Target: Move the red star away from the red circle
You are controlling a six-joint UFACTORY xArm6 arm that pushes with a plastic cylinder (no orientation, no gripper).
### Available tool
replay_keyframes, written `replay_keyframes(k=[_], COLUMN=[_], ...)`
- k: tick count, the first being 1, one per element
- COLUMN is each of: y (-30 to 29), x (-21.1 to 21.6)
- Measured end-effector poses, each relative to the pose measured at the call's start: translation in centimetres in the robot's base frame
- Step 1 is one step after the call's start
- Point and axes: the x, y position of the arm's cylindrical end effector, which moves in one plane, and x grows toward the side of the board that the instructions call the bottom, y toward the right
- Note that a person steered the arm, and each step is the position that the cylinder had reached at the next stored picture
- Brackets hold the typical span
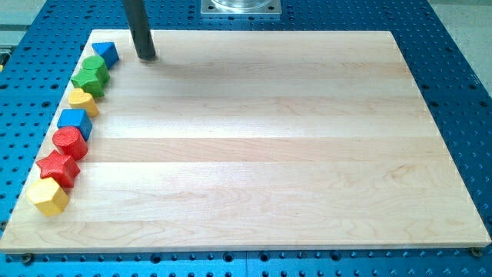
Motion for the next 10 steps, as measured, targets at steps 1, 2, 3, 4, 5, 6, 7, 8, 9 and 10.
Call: replay_keyframes(k=[1, 2, 3, 4, 5, 6, 7, 8, 9, 10], y=[-0.2, -5.8, -11.0, -11.5, -11.5, -11.5, -10.9, -7.3, 1.9, 4.4], x=[-2.6, -2.5, -0.2, 7.3, 15.3, 22.3, 27.1, 26.2, 25.7, 27.1])
